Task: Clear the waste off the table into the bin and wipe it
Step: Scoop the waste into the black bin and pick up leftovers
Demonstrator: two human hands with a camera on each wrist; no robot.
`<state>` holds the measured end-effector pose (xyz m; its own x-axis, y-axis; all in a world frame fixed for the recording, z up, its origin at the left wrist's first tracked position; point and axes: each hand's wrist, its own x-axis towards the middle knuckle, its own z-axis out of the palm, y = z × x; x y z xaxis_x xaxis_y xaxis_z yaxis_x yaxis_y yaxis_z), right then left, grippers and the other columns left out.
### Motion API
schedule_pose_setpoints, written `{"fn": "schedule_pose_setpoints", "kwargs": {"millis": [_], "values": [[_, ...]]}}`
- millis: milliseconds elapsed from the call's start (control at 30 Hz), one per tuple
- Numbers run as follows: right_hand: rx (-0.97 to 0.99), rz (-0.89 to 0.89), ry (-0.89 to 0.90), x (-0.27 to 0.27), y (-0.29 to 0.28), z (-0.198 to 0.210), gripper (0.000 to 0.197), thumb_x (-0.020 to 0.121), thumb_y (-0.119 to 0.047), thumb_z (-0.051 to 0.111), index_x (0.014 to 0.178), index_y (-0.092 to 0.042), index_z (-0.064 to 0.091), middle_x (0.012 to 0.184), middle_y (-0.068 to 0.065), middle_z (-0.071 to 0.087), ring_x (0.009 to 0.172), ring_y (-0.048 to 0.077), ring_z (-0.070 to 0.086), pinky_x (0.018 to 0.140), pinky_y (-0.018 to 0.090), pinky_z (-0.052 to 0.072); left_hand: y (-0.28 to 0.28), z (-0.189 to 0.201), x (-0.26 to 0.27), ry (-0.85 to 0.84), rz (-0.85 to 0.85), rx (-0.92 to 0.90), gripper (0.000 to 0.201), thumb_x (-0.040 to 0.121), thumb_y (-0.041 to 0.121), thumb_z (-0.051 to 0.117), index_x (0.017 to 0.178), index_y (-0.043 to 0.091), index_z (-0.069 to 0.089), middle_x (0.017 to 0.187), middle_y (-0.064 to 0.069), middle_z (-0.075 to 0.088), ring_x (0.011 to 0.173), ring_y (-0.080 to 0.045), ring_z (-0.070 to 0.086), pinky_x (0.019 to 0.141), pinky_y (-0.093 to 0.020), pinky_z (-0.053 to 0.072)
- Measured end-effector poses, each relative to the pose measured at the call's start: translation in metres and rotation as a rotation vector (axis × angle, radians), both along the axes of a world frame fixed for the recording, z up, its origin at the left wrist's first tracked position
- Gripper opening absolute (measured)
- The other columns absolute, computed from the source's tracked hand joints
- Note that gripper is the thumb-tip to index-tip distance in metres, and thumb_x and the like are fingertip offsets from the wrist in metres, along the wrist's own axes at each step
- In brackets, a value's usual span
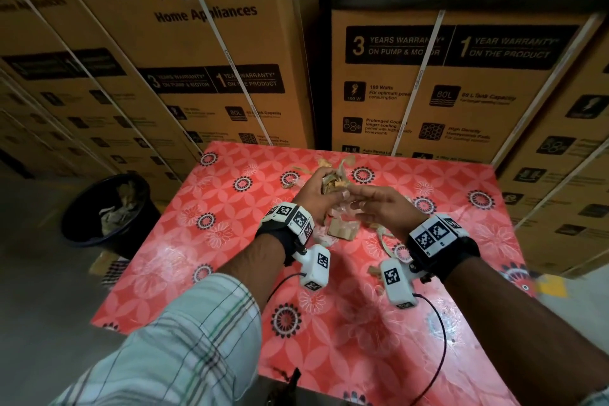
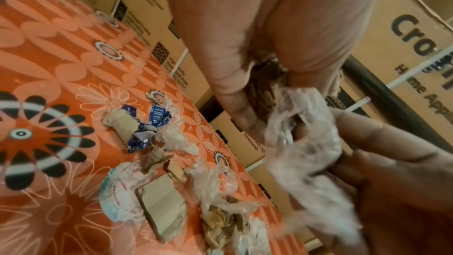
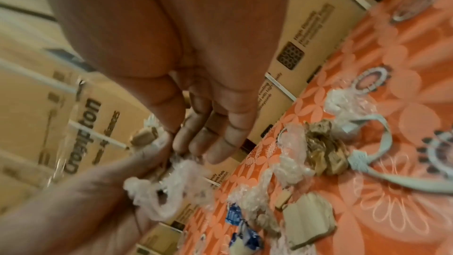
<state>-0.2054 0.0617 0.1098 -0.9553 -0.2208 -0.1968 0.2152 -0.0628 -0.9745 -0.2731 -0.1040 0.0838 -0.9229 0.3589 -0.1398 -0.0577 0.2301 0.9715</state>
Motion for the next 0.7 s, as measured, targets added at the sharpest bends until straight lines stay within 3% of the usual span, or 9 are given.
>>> {"fn": "schedule_pose_setpoints", "kwargs": {"millis": [67, 133, 200, 300, 400, 500, 600, 700], "values": [[0.07, -0.08, 0.061, -0.007, 0.0, -0.005, 0.04, 0.09, 0.016, 0.041, 0.12, -0.003, 0.059, 0.099, 0.012, 0.059, 0.082, 0.02, 0.06, 0.061, 0.021, 0.054, 0.0, 0.002, -0.006, -0.024, 0.073, 0.034, 0.042, 0.087, 0.006, 0.068, 0.123, 0.018, 0.05, 0.111, -0.007, 0.063, 0.098, -0.026, 0.063, 0.085, -0.04, 0.053], [0.169, -0.124, 0.11, -0.013, -0.002, -0.014, 0.031, 0.088, 0.014, 0.046, 0.108, -0.006, 0.057, 0.098, 0.014, 0.056, 0.079, 0.021, 0.06, 0.061, 0.024, 0.054, -0.002, 0.004, -0.012, -0.053, 0.189, 0.074, 0.042, 0.087, 0.005, 0.067, 0.124, 0.019, 0.05, 0.114, -0.009, 0.063, 0.097, -0.025, 0.062, 0.084, -0.037, 0.052], [0.249, -0.085, 0.125, -0.015, -0.007, -0.021, 0.018, 0.087, 0.001, 0.06, 0.098, -0.011, 0.051, 0.094, 0.014, 0.059, 0.077, 0.021, 0.06, 0.061, 0.027, 0.053, -0.004, 0.006, -0.015, -0.099, 0.265, 0.097, 0.047, 0.088, 0.012, 0.068, 0.13, 0.022, 0.049, 0.116, -0.008, 0.065, 0.095, -0.025, 0.064, 0.081, -0.036, 0.052], [0.315, -0.027, 0.11, -0.016, -0.018, -0.028, 0.033, 0.079, -0.02, 0.075, 0.097, -0.012, 0.048, 0.09, 0.012, 0.063, 0.076, 0.021, 0.063, 0.064, 0.033, 0.054, -0.003, 0.01, -0.015, -0.162, 0.313, 0.115, 0.05, 0.084, 0.024, 0.07, 0.129, 0.033, 0.05, 0.11, -0.007, 0.068, 0.093, -0.032, 0.068, 0.082, -0.047, 0.057], [0.233, -0.08, 0.137, -0.021, -0.03, -0.027, 0.024, 0.082, -0.007, 0.071, 0.092, -0.009, 0.05, 0.082, 0.014, 0.063, 0.07, 0.027, 0.065, 0.061, 0.036, 0.054, -0.001, 0.009, -0.016, -0.186, 0.321, 0.128, 0.055, 0.071, 0.033, 0.074, 0.121, 0.039, 0.052, 0.117, -0.009, 0.066, 0.098, -0.033, 0.068, 0.085, -0.055, 0.056], [0.247, -0.171, 0.217, -0.024, -0.03, -0.021, 0.009, 0.086, -0.006, 0.066, 0.085, -0.002, 0.058, 0.073, 0.015, 0.065, 0.063, 0.023, 0.064, 0.058, 0.035, 0.054, -0.007, 0.013, -0.015, -0.214, 0.32, 0.171, 0.048, 0.076, 0.026, 0.074, 0.118, 0.037, 0.051, 0.122, -0.012, 0.063, 0.096, -0.03, 0.067, 0.081, -0.047, 0.058], [0.212, -0.242, 0.203, -0.029, -0.021, -0.016, 0.007, 0.088, -0.005, 0.063, 0.089, 0.001, 0.06, 0.076, 0.015, 0.067, 0.065, 0.02, 0.065, 0.06, 0.031, 0.054, -0.017, 0.011, -0.014, -0.27, 0.295, 0.245, 0.039, 0.091, 0.006, 0.064, 0.119, 0.028, 0.048, 0.124, -0.015, 0.058, 0.089, -0.024, 0.064, 0.064, -0.033, 0.059], [0.231, -0.217, 0.23, -0.034, -0.015, -0.016, 0.004, 0.088, -0.003, 0.062, 0.089, 0.001, 0.061, 0.076, 0.009, 0.066, 0.063, 0.012, 0.065, 0.059, 0.029, 0.055, -0.027, 0.006, -0.011, -0.32, 0.236, 0.288, 0.044, 0.092, 0.004, 0.061, 0.128, 0.022, 0.045, 0.128, -0.015, 0.057, 0.095, -0.023, 0.063, 0.063, -0.03, 0.058]]}}
